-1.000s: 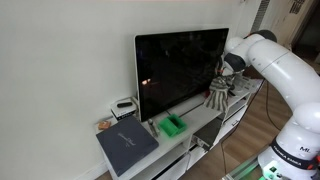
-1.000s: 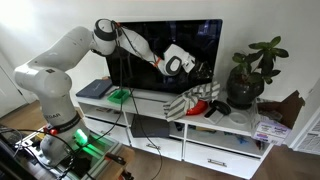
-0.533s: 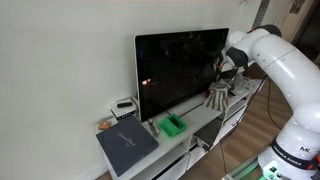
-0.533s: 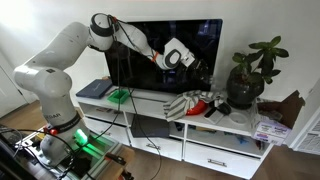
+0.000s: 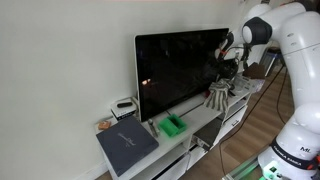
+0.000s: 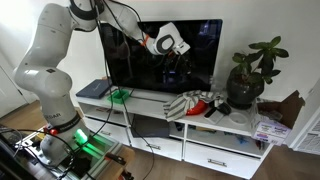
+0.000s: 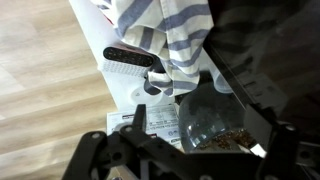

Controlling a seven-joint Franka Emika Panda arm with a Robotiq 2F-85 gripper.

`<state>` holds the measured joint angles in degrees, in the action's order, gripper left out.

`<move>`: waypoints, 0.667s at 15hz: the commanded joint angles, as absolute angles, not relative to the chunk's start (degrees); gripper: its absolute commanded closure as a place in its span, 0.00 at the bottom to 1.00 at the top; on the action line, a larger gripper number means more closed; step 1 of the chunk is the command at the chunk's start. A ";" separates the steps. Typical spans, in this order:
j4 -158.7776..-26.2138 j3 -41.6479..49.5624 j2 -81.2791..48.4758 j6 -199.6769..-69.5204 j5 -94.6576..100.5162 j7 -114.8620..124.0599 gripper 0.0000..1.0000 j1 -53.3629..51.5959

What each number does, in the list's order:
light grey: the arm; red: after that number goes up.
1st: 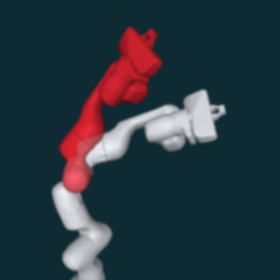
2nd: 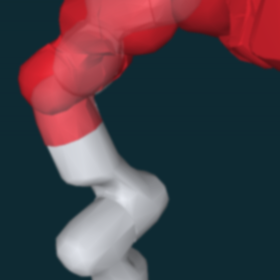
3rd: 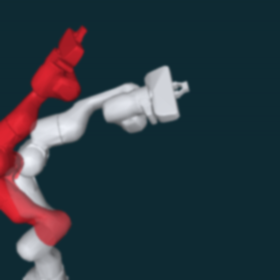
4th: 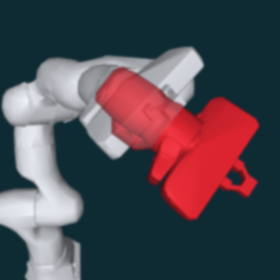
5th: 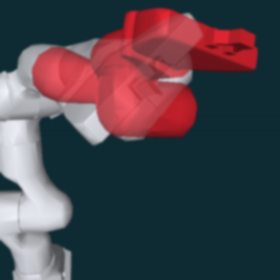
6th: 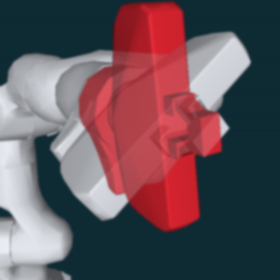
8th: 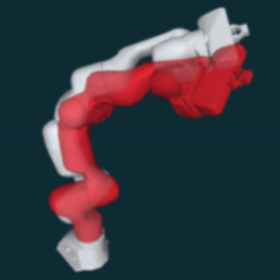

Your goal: Place the striped cloth over the hat

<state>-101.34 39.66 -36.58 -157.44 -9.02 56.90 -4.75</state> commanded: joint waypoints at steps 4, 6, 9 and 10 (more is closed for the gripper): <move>-111.73 33.46 -17.27 -140.36 0.80 45.36 0.00 -1.73; -112.80 30.08 -13.17 -134.89 0.81 41.11 0.00 0.73; -113.59 24.86 -8.34 -126.17 -0.51 33.79 0.00 4.97; -113.69 23.48 -7.16 -123.24 -1.35 31.29 0.00 6.14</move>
